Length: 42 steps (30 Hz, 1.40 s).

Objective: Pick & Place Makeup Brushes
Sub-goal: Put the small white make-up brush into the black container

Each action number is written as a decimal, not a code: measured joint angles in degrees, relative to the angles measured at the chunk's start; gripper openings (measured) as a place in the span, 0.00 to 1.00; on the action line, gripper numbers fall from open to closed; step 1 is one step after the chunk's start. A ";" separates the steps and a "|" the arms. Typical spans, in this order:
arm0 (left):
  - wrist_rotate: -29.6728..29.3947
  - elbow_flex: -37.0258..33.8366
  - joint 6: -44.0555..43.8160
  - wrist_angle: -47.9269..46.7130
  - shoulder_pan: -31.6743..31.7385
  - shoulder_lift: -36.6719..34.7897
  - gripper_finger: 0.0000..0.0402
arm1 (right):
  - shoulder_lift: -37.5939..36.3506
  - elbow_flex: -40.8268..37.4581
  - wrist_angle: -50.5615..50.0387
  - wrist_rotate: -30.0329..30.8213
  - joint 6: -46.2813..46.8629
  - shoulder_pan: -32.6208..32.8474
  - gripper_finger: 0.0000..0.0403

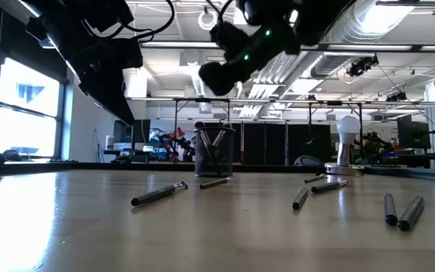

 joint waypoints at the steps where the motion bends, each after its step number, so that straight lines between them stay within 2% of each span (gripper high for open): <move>1: 0.00 0.00 0.00 0.05 0.00 0.00 0.00 | -1.24 0.00 -1.91 1.93 0.18 0.95 0.21; 4: -0.02 0.00 0.00 0.91 0.00 0.00 0.00 | -5.62 0.00 -8.58 6.31 5.49 3.98 0.21; 6: -0.02 0.00 0.00 1.52 0.00 0.00 0.00 | -9.33 0.00 -13.99 6.33 10.17 5.97 0.19; 11: -0.15 0.00 -1.06 5.04 0.00 -0.02 0.03 | -18.72 0.07 -31.75 -1.82 25.39 8.99 0.11; 16: -0.16 0.00 -4.87 7.04 0.00 -0.02 0.14 | -24.63 0.09 -51.44 -12.43 41.01 10.56 0.01; 20: -1.78 0.00 -7.62 7.63 0.00 0.82 0.26 | -24.66 0.09 -62.02 -12.93 51.07 14.61 0.02; 26: -2.22 0.14 -11.61 9.76 -1.79 1.48 0.31 | -21.08 0.09 -67.76 -6.54 61.42 24.08 0.01; 31: -9.61 4.59 -16.32 5.69 -8.49 5.05 0.31 | -17.39 0.09 -70.47 -3.35 72.01 31.16 0.00; 36: -14.78 13.25 -24.39 -2.33 -13.62 11.78 0.31 | -13.37 0.09 -70.57 -3.00 80.73 35.62 0.01; 39: -14.13 19.32 -31.10 -8.52 -14.76 16.31 0.31 | -11.20 0.07 -70.93 -3.50 84.80 37.41 0.00; 42: -9.71 25.08 -37.77 -14.02 -14.66 21.12 0.31 | -9.31 0.07 -70.94 -4.54 88.37 39.08 0.00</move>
